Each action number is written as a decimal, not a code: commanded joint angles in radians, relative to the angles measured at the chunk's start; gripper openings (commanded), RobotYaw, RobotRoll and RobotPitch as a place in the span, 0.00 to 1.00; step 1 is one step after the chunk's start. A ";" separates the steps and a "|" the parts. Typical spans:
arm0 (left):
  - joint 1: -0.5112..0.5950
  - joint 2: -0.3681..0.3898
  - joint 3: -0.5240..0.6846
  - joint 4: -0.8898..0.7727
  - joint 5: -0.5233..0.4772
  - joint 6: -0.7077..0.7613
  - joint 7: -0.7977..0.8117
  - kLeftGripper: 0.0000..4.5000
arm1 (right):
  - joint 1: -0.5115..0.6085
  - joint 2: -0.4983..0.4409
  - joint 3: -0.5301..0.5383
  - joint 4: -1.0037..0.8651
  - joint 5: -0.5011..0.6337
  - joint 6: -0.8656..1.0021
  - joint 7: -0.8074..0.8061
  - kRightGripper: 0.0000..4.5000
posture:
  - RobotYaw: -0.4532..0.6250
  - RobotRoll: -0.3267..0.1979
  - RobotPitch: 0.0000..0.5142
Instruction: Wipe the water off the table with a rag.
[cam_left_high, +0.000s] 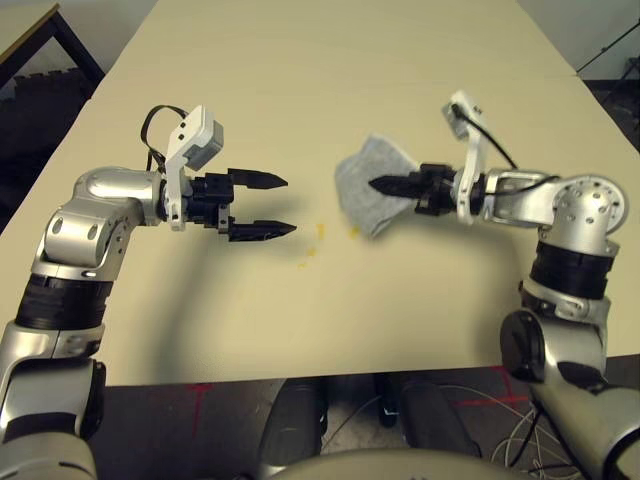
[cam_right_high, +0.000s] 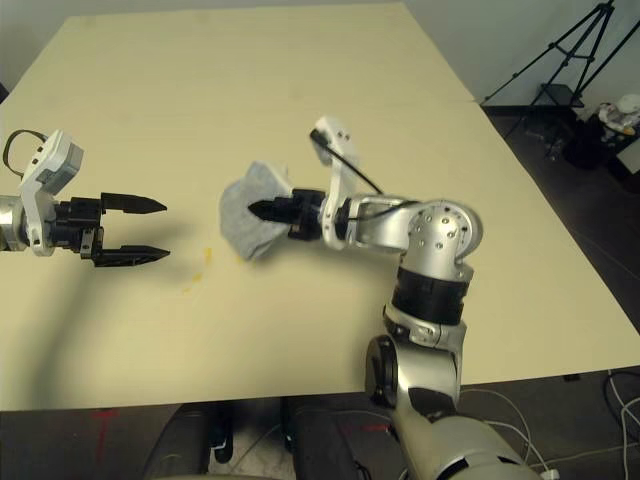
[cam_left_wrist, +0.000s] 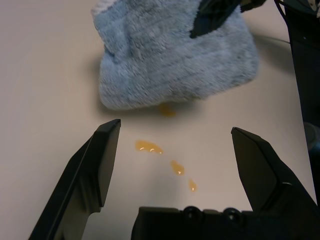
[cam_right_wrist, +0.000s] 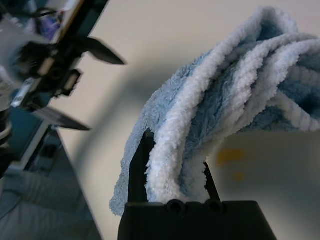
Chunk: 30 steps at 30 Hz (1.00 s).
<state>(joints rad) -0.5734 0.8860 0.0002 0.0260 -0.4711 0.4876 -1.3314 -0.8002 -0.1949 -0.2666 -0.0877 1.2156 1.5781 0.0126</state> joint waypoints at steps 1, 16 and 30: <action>-0.015 0.024 0.009 0.036 0.011 -0.012 -0.023 1.00 | -0.041 0.062 0.030 0.055 0.160 0.036 -0.130 0.00 | 0.40 0.62 0.41; -0.020 0.031 0.006 0.055 0.011 -0.010 -0.040 1.00 | 0.026 0.053 0.253 0.231 0.334 -0.019 -0.367 0.00 | 0.42 0.62 0.45; -0.053 0.005 -0.019 0.062 0.015 -0.004 -0.045 1.00 | -0.010 0.041 0.326 0.223 -0.083 -0.157 -0.239 0.00 | 0.42 0.62 0.45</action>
<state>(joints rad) -0.6253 0.8931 -0.0067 0.0954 -0.4642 0.4766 -1.3703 -0.7949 -0.1364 0.0622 0.1517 1.2114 1.4674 -0.2374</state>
